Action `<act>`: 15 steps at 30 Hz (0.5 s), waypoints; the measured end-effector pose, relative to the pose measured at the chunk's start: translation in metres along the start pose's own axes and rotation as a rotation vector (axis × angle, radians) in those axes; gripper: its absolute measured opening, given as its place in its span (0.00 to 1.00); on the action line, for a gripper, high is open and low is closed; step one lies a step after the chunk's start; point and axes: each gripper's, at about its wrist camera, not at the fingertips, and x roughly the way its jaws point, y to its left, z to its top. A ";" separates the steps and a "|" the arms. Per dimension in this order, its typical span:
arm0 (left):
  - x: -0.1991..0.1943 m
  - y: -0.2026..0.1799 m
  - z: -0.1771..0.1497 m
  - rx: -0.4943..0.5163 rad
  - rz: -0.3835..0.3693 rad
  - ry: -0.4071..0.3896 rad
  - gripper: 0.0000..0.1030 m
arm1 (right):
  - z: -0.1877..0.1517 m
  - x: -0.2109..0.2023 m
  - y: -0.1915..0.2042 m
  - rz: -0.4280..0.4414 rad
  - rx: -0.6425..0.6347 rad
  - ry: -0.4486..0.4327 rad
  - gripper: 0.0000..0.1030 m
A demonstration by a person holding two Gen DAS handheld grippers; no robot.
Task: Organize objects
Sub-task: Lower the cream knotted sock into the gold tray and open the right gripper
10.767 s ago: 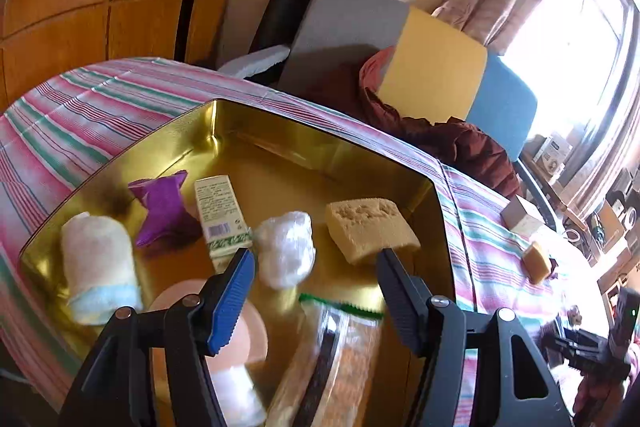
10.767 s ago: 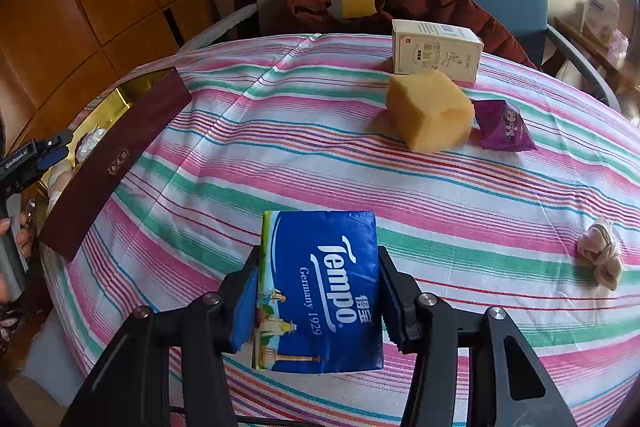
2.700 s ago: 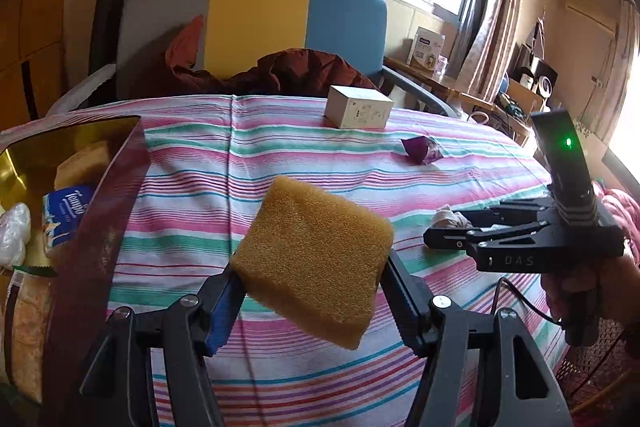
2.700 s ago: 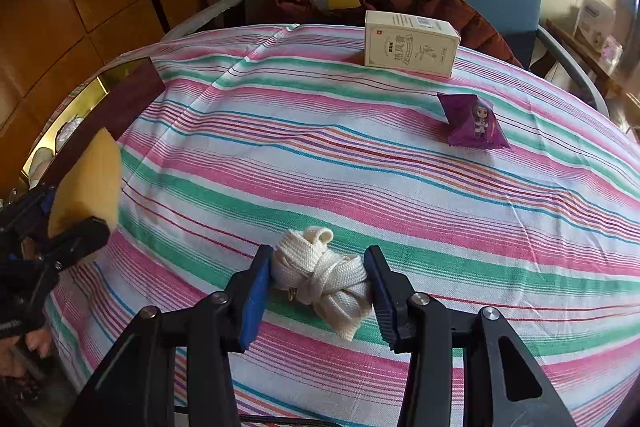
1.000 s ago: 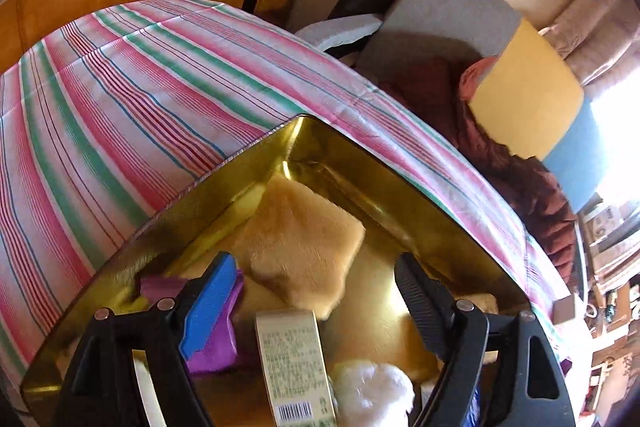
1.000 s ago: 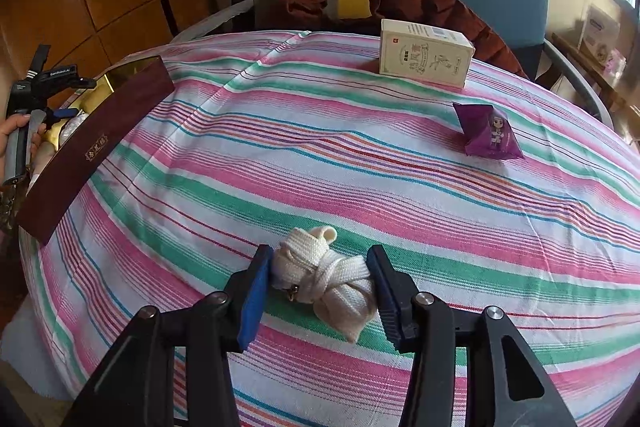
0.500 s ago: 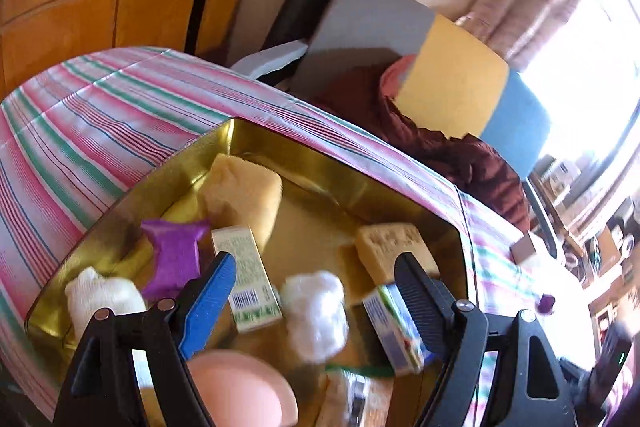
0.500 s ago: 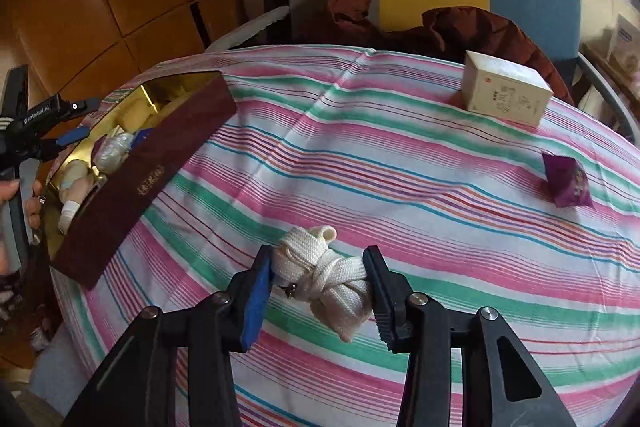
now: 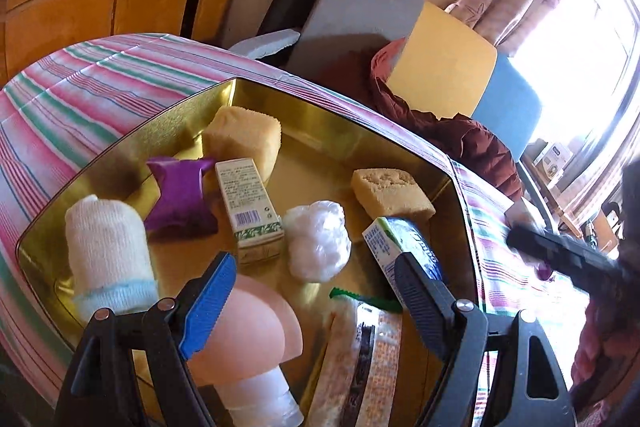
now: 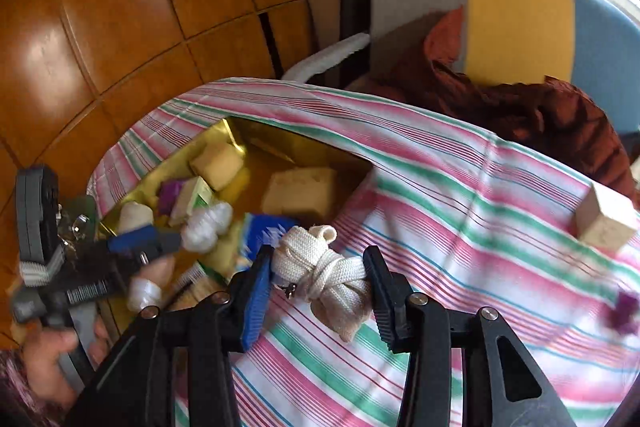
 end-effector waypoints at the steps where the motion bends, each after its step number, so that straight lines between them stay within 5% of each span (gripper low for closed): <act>1: -0.001 0.001 -0.002 -0.002 0.002 -0.005 0.80 | 0.008 0.008 0.006 0.006 -0.005 0.010 0.45; 10: -0.008 0.008 -0.001 -0.031 0.025 -0.031 0.80 | 0.051 0.087 0.062 -0.026 -0.143 0.105 0.46; 15: -0.009 0.014 0.001 -0.052 0.032 -0.034 0.80 | 0.059 0.106 0.062 -0.042 -0.101 0.094 0.57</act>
